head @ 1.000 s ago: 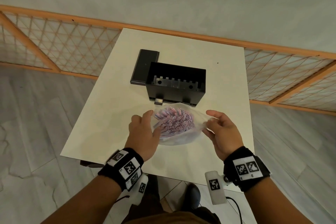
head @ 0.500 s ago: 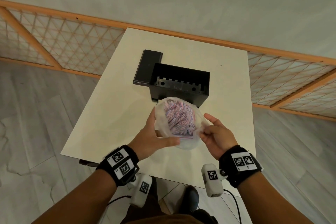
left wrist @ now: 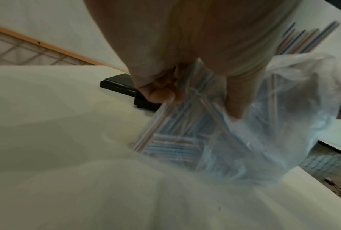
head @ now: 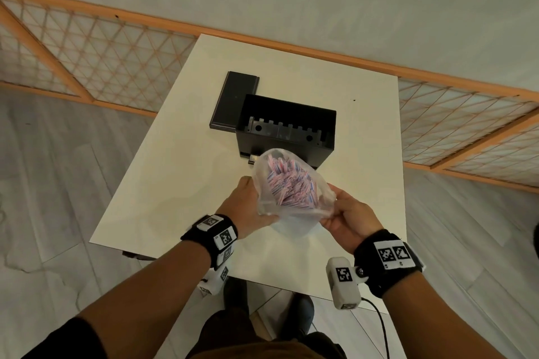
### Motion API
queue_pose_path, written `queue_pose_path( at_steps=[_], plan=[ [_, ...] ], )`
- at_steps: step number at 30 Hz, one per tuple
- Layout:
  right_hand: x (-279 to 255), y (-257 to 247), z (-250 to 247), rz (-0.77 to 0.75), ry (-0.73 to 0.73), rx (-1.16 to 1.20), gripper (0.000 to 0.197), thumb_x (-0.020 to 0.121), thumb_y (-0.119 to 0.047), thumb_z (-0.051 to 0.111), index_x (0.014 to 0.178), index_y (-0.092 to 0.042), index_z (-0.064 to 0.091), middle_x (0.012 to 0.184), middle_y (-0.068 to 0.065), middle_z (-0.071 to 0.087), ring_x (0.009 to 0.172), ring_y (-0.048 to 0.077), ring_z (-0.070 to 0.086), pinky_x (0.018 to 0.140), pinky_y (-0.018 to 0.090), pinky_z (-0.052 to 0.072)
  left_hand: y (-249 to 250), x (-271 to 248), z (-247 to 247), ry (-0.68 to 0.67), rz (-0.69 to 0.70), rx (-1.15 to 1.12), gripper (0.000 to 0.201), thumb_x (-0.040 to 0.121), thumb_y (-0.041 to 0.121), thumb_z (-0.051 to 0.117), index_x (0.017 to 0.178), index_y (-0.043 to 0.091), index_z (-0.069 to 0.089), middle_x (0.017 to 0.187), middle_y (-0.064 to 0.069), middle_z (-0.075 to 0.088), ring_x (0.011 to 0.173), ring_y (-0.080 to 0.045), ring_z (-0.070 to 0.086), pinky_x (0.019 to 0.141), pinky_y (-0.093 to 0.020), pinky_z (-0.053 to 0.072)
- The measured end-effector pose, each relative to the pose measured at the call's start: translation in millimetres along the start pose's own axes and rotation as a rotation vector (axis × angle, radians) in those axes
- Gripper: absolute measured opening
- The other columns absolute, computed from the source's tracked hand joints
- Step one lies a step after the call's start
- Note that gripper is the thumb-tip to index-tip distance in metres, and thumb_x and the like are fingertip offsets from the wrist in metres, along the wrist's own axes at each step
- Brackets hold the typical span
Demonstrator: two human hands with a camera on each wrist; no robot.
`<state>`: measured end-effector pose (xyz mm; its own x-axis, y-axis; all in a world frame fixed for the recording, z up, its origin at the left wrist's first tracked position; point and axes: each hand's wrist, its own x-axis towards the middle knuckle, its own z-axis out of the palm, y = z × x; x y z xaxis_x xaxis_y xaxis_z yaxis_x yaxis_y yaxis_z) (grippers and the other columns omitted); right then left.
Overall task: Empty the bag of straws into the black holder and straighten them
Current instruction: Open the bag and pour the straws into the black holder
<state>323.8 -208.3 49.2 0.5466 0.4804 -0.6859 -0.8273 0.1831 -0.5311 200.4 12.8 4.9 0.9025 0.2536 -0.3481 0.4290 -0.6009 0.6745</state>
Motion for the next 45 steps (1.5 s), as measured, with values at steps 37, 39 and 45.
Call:
queue_pose_path(
  at_steps=[37,39,45],
  plan=[
    [1,43,6,-0.709,0.039,-0.978,0.041,0.087,-0.023,0.073,0.118,-0.048,0.061,0.116,-0.033,0.065,0.113,-0.008,0.06,0.088,0.008,0.046,28,-15,9,0.261,-0.01,-0.339,0.034,0.081,0.032,0.083,0.075,0.034,0.05,0.079,0.008,0.051,0.064,0.001,0.051,0.059,-0.015,0.04],
    [-2,44,8,-0.66,0.038,-0.914,0.035,0.084,-0.035,0.065,0.114,-0.053,0.062,0.114,-0.028,0.067,0.109,-0.004,0.062,0.086,0.016,0.051,28,-12,2,0.29,0.041,-0.334,0.032,0.075,0.035,0.087,0.089,0.037,0.058,0.103,-0.001,0.054,0.089,-0.009,0.058,0.078,-0.03,0.053],
    [-10,31,22,-0.61,-0.029,-0.848,0.017,0.088,-0.042,0.054,0.094,-0.033,0.067,0.079,-0.027,0.068,0.073,-0.007,0.062,0.066,0.014,0.046,31,-20,-13,0.1,0.055,-0.508,0.033,0.081,0.03,0.086,0.097,0.005,0.073,0.088,-0.017,0.074,0.087,-0.036,0.071,0.081,-0.054,0.057]
  ],
)
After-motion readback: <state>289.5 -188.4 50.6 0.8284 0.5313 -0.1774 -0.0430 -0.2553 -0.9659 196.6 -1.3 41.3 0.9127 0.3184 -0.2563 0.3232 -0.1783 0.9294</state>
